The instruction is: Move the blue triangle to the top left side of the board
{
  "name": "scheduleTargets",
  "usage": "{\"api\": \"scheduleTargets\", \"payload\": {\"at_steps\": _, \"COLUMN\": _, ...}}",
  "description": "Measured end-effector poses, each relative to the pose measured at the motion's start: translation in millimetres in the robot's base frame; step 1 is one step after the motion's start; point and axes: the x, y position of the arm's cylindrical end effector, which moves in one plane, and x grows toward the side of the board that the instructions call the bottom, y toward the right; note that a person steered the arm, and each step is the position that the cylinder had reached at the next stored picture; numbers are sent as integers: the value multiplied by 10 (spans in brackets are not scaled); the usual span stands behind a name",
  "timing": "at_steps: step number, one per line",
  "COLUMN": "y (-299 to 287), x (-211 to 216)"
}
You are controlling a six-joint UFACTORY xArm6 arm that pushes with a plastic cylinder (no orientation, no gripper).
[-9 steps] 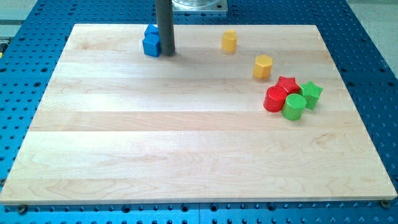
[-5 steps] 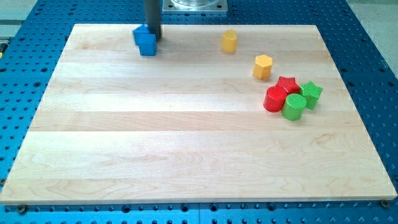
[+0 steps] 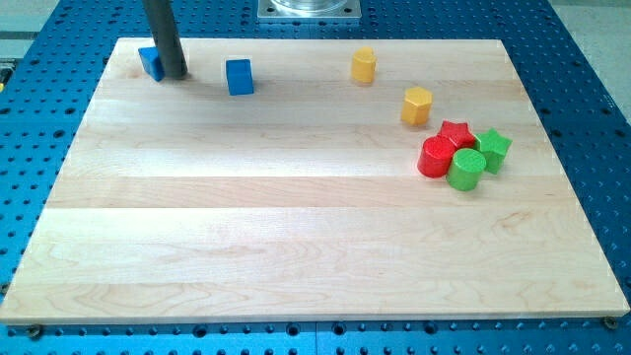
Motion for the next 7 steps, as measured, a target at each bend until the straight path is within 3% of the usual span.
{"api": "scheduleTargets", "payload": {"at_steps": 1, "y": -99, "x": 274}}
{"api": "scheduleTargets", "payload": {"at_steps": 2, "y": -640, "x": 77}}
{"api": "scheduleTargets", "payload": {"at_steps": 3, "y": -708, "x": 18}}
{"api": "scheduleTargets", "payload": {"at_steps": 4, "y": -439, "x": 247}}
{"api": "scheduleTargets", "payload": {"at_steps": 6, "y": 788, "x": -299}}
{"api": "scheduleTargets", "payload": {"at_steps": 7, "y": 1771, "x": -281}}
